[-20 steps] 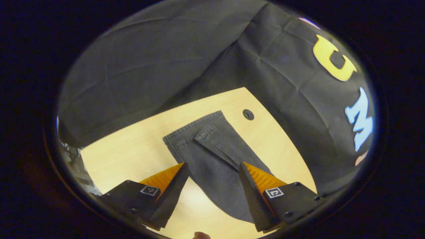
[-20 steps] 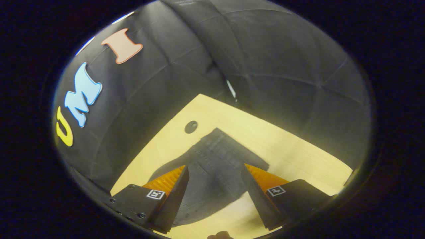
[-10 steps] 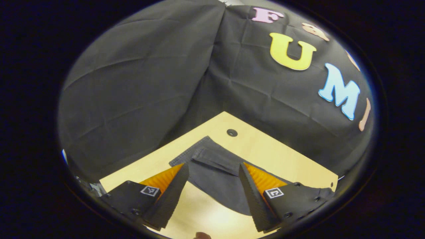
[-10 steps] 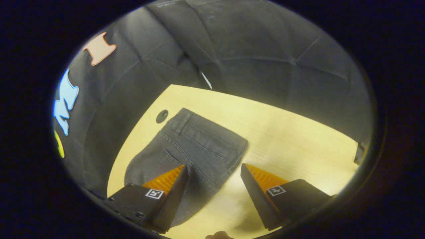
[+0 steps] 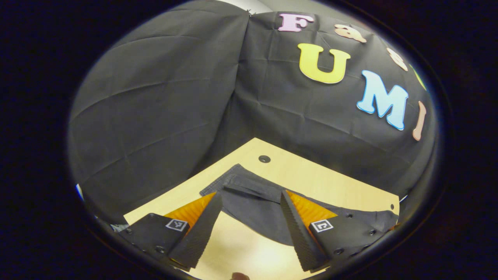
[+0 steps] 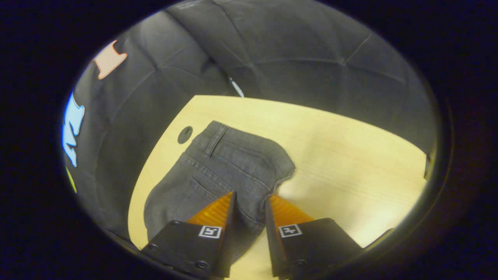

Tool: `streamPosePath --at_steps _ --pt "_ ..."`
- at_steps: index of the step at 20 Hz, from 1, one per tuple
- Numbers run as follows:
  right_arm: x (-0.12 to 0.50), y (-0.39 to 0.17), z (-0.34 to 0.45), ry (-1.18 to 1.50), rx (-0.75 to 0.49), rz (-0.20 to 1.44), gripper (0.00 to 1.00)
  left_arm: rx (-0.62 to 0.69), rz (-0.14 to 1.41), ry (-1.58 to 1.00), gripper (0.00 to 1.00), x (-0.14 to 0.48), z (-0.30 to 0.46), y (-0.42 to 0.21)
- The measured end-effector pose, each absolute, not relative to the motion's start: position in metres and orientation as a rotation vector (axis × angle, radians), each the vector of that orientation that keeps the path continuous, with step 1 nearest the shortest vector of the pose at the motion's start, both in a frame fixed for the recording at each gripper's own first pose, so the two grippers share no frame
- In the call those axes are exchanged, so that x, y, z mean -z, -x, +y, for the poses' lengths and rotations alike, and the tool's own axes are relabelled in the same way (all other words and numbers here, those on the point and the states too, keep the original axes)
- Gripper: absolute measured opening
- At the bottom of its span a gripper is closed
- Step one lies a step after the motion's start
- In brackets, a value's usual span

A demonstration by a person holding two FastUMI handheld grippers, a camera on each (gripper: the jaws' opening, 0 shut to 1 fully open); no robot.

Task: Grasp the waist and the cuffs of the jeans and fold them to make the two legs overlap; first hold the waist and fold one-third of the jeans toward the cuffs, then hold the cuffs and fold the remaining one-third in the same direction to finish folding.

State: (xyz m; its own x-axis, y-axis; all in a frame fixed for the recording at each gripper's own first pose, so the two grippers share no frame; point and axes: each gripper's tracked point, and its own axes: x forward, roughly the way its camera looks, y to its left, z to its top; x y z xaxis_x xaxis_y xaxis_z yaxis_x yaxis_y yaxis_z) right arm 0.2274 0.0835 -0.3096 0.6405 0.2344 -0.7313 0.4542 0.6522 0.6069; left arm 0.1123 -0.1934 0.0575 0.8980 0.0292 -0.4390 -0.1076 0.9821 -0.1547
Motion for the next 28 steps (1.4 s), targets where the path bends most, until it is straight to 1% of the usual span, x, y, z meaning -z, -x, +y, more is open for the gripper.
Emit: streamPosePath --at_steps 1,2,3,6,8,9,10,13,17,19,20,21,23,26,27,28 --pt "0.309 -0.223 0.081 -0.886 0.108 0.901 0.32 -0.068 0.453 0.187 0.99 -0.057 -0.194 -0.108" --pt "0.304 -0.222 0.077 -0.898 0.081 0.895 0.3 -0.067 0.454 0.195 0.99 -0.056 -0.194 -0.104" --pt "0.299 -0.223 0.077 -0.907 0.06 0.876 0.25 -0.068 0.459 0.196 0.99 -0.055 -0.194 -0.1" --pt "0.284 -0.229 0.061 -0.841 0.043 0.769 0.22 -0.065 0.45 0.188 0.99 -0.06 -0.202 -0.094" --pt "0.26 -0.232 0.049 -0.801 0.018 0.671 0.21 -0.053 0.44 0.179 0.99 -0.065 -0.209 -0.085" --pt "0.25 -0.233 0.044 -0.776 -0.002 0.624 0.18 -0.047 0.425 0.177 0.99 -0.069 -0.214 -0.081" --pt "0.24 -0.233 0.04 -0.75 -0.019 0.58 0.21 -0.04 0.412 0.172 0.99 -0.074 -0.219 -0.078" --pt "0.195 -0.221 0.032 -0.669 -0.067 0.436 0.21 -0.031 0.381 0.132 0.99 -0.081 -0.233 -0.067" --pt "0.136 -0.195 0.05 -0.524 -0.15 0.258 0.21 0.011 0.362 0.101 0.99 -0.091 -0.252 -0.061" --pt "0.106 -0.173 0.064 -0.439 -0.2 0.172 0.2 0.027 0.336 0.094 0.99 -0.101 -0.253 -0.06" --pt "0.094 -0.161 0.074 -0.392 -0.226 0.124 0.16 0.031 0.328 0.094 0.99 -0.104 -0.252 -0.058" --pt "0.082 -0.147 0.084 -0.343 -0.252 0.067 0.2 0.039 0.326 0.096 0.99 -0.106 -0.25 -0.058" --pt "0.07 -0.124 0.112 -0.247 -0.319 0.001 0.2 0.049 0.324 0.104 0.99 -0.109 -0.246 -0.057" --pt "0.073 -0.094 0.159 -0.162 -0.426 -0.04 0.2 0.07 0.321 0.132 0.99 -0.111 -0.239 -0.058" --pt "0.078 -0.083 0.178 -0.135 -0.465 -0.044 0.16 0.077 0.32 0.14 0.99 -0.111 -0.236 -0.059" --pt "0.084 -0.075 0.194 -0.112 -0.509 -0.043 0.16 0.08 0.322 0.146 0.99 -0.109 -0.233 -0.057"
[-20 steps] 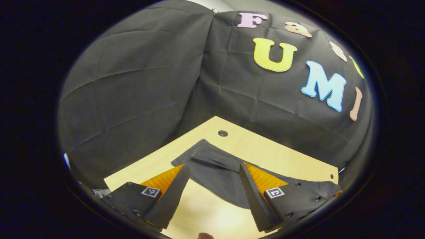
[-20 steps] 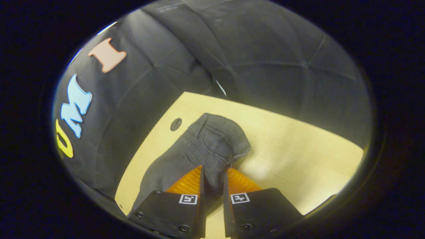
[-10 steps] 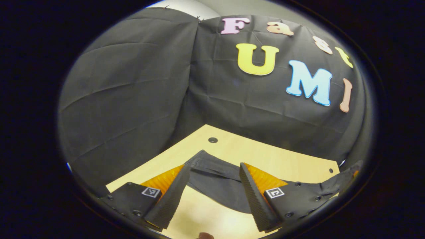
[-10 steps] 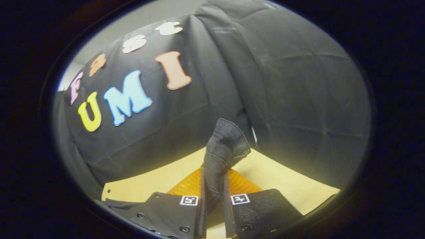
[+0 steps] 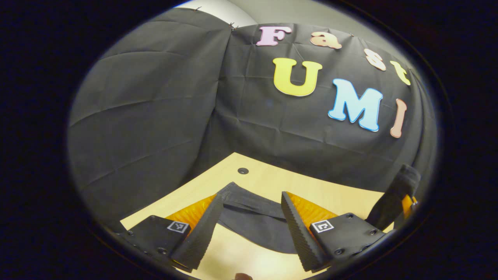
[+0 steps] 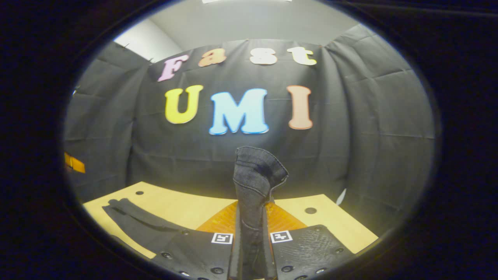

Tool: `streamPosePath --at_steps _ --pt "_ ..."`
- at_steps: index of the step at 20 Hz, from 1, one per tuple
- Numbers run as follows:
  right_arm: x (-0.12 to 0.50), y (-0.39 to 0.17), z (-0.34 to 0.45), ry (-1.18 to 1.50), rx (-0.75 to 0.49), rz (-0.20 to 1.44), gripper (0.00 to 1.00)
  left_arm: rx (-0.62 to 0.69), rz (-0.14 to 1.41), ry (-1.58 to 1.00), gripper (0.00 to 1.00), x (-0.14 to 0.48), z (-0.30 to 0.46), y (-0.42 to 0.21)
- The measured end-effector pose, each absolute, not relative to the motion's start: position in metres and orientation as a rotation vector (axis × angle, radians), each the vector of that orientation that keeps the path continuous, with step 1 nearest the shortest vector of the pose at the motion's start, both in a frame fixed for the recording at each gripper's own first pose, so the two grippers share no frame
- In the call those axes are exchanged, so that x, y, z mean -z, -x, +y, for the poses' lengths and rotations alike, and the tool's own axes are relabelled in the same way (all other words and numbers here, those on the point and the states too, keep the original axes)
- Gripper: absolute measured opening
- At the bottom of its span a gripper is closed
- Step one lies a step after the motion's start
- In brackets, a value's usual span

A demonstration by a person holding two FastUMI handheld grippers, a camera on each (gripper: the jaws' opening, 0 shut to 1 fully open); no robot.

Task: Grasp the waist and the cuffs of the jeans and fold them to make the two legs overlap; first hold the waist and fold one-third of the jeans toward the cuffs, then hold the cuffs and fold the remaining one-third in the same direction to finish folding.

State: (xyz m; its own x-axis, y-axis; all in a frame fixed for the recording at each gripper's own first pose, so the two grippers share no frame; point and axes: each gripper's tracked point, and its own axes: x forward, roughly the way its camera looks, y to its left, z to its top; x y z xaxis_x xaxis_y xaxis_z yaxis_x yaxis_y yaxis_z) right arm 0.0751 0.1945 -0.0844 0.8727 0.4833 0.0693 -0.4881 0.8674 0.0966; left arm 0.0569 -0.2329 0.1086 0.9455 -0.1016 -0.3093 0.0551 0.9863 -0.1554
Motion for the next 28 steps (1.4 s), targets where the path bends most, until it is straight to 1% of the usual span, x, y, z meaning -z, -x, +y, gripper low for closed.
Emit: streamPosePath --at_steps 4,5,6,7,8,9,10,12,16,17,18,19,20,21,23,24,27,28 --pt "0.133 -0.054 0.272 0.025 -0.674 -0.009 0.15 0.069 0.323 0.134 0.98 -0.093 -0.218 -0.044" --pt "0.148 -0.047 0.287 0.061 -0.706 0.009 0.19 0.065 0.331 0.133 0.98 -0.086 -0.215 -0.039" --pt "0.162 -0.041 0.296 0.094 -0.735 0.026 0.2 0.063 0.348 0.138 0.98 -0.077 -0.215 -0.034" --pt "0.175 -0.038 0.302 0.124 -0.757 0.044 0.15 0.062 0.364 0.147 1.0 -0.069 -0.214 -0.029" --pt "0.188 -0.034 0.308 0.153 -0.777 0.066 0.2 0.058 0.382 0.149 0.99 -0.06 -0.213 -0.028" --pt "0.202 -0.027 0.316 0.174 -0.797 0.088 0.17 0.052 0.4 0.148 0.98 -0.051 -0.212 -0.028" --pt "0.211 -0.023 0.319 0.185 -0.815 0.106 0.22 0.05 0.412 0.153 0.99 -0.045 -0.212 -0.03" --pt "0.217 -0.02 0.323 0.19 -0.841 0.121 0.28 0.053 0.426 0.175 0.99 -0.04 -0.214 -0.031" --pt "0.22 -0.011 0.329 0.165 -0.893 0.153 0.52 0.051 0.467 0.223 0.98 -0.025 -0.212 -0.042" --pt "0.218 -0.008 0.329 0.159 -0.905 0.159 0.69 0.05 0.485 0.238 0.99 -0.019 -0.209 -0.046" --pt "0.213 -0.005 0.326 0.154 -0.911 0.159 0.71 0.046 0.502 0.257 0.99 -0.012 -0.206 -0.05" --pt "0.204 -0.001 0.321 0.143 -0.914 0.153 0.77 0.043 0.522 0.287 0.99 -0.004 -0.202 -0.056" --pt "0.192 0.002 0.316 0.125 -0.91 0.142 0.81 0.037 0.542 0.319 0.99 0.003 -0.197 -0.062" --pt "0.178 0.001 0.309 0.101 -0.894 0.126 0.87 0.028 0.567 0.359 0.99 0.011 -0.191 -0.069" --pt "0.146 -0.002 0.294 0.039 -0.857 0.094 0.89 -0.002 0.615 0.451 0.99 0.039 -0.173 -0.085" --pt "0.132 -0.005 0.283 0.013 -0.831 0.079 0.88 -0.012 0.639 0.507 0.99 0.053 -0.161 -0.092" --pt "0.11 -0.016 0.246 -0.013 -0.726 0.054 0.89 -0.041 0.708 0.687 0.99 0.096 -0.134 -0.112" --pt "0.105 -0.021 0.233 -0.005 -0.688 0.049 0.88 -0.047 0.72 0.732 0.99 0.106 -0.126 -0.119"
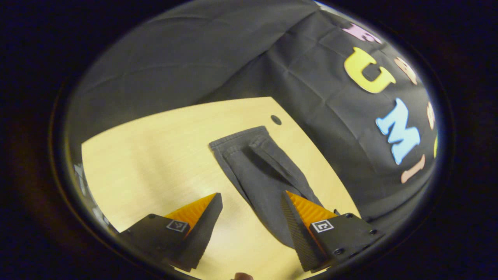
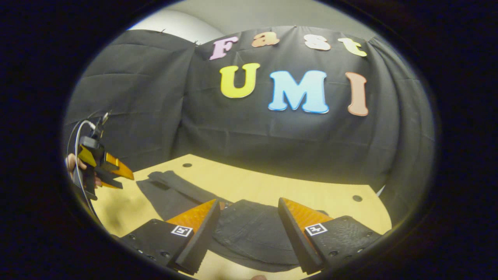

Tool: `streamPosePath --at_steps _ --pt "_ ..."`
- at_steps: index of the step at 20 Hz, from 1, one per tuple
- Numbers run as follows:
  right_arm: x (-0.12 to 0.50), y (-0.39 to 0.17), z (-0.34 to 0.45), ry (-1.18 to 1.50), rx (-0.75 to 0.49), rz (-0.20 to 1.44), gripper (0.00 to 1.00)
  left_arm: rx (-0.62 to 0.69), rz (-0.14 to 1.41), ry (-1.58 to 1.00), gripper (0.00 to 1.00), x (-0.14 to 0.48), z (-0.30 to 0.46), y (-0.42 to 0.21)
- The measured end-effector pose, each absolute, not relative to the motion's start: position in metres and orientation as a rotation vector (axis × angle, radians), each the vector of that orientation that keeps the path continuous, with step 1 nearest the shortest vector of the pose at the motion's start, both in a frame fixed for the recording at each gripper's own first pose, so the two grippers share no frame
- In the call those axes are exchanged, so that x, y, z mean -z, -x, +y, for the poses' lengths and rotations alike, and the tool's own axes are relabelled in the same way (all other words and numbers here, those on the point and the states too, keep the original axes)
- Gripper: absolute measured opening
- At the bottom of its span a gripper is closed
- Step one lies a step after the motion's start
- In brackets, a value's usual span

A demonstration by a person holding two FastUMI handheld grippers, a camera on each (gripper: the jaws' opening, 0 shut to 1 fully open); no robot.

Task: Grasp the waist and the cuffs of the jeans and fold them to make the two legs overlap; first hold the waist and fold one-third of the jeans toward the cuffs, then hold the cuffs and fold the remaining one-third in the same direction to finish folding.

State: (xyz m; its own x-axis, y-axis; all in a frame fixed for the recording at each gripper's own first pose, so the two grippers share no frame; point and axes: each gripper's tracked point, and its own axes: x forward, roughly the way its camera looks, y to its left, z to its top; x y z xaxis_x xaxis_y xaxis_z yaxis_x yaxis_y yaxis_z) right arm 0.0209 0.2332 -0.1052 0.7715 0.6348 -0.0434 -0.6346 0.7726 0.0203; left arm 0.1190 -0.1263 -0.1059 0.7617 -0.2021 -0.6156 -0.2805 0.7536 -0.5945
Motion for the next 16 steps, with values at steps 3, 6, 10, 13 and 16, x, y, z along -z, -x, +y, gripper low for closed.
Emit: streamPosePath --at_steps 3,6,10,13,16 --pt "0.099 -0.029 0.201 0.015 -0.594 0.043 0.89 -0.062 0.742 0.832 0.99 0.128 -0.114 -0.145" --pt "0.095 -0.035 0.179 0.025 -0.521 0.038 0.89 -0.088 0.752 0.892 0.99 0.137 -0.09 -0.161" --pt "0.1 -0.039 0.167 0.027 -0.448 0.069 0.89 -0.117 0.787 0.919 0.99 0.157 -0.064 -0.183" --pt "0.102 -0.041 0.166 0.008 -0.421 0.096 0.9 -0.096 0.8 0.954 0.99 0.157 -0.054 -0.203" --pt "0.108 -0.048 0.16 0.0 -0.392 0.126 0.89 -0.026 0.827 0.96 0.99 0.159 -0.073 -0.229"
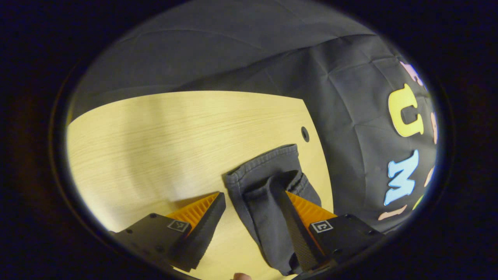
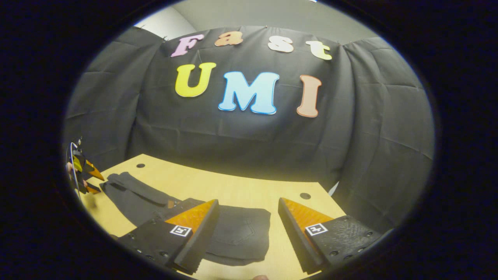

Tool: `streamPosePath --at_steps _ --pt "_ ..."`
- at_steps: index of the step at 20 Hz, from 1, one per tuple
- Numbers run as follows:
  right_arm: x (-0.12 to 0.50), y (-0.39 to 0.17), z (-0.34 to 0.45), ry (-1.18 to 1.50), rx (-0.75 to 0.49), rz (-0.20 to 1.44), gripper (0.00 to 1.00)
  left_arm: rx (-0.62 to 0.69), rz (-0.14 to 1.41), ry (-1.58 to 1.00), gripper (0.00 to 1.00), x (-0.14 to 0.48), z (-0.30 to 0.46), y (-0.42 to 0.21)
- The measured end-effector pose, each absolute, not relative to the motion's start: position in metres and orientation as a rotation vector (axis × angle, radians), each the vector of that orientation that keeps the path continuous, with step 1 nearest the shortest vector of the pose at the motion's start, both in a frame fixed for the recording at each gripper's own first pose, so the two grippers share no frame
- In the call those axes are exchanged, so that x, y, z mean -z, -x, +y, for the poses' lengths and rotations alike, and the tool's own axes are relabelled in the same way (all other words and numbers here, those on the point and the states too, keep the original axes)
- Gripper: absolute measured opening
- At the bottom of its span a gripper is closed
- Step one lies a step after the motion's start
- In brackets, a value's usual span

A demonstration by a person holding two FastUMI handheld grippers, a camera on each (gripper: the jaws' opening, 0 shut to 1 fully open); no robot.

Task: Grasp the waist and the cuffs of the jeans and fold them to make the two legs overlap; first hold the waist and fold one-third of the jeans toward the cuffs, then hold the cuffs and fold the remaining one-third in the same direction to finish folding.

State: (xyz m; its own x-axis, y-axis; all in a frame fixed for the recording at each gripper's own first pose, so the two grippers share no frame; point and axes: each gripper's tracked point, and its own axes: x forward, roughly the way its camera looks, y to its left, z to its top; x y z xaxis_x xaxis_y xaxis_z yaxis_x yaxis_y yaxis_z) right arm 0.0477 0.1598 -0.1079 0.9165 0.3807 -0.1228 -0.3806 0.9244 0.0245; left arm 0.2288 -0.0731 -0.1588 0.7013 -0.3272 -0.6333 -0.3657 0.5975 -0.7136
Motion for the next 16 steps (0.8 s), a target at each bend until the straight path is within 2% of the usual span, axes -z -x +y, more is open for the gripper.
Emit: streamPosePath --at_steps 4,8,11,13,14,15,16 --pt "0.106 -0.062 0.136 0.001 -0.318 0.143 0.94 0.024 0.83 0.908 0.96 0.161 -0.093 -0.247" --pt "0.101 -0.071 0.116 -0.01 -0.266 0.141 0.93 0.076 0.845 0.962 0.95 0.163 -0.121 -0.251" --pt "0.103 -0.069 0.108 0.012 -0.25 0.151 0.93 0.107 0.851 1.005 0.68 0.171 -0.145 -0.253" --pt "0.104 -0.065 0.107 0.026 -0.256 0.154 0.93 0.09 0.842 0.982 0.67 0.176 -0.148 -0.258" --pt "0.103 -0.063 0.107 0.032 -0.26 0.153 0.93 0.079 0.839 0.973 0.6 0.18 -0.148 -0.257" --pt "0.104 -0.062 0.107 0.037 -0.261 0.153 0.93 0.068 0.833 0.981 0.47 0.179 -0.145 -0.257" --pt "0.104 -0.061 0.107 0.04 -0.261 0.154 0.94 0.071 0.831 1.005 0.37 0.18 -0.145 -0.259"
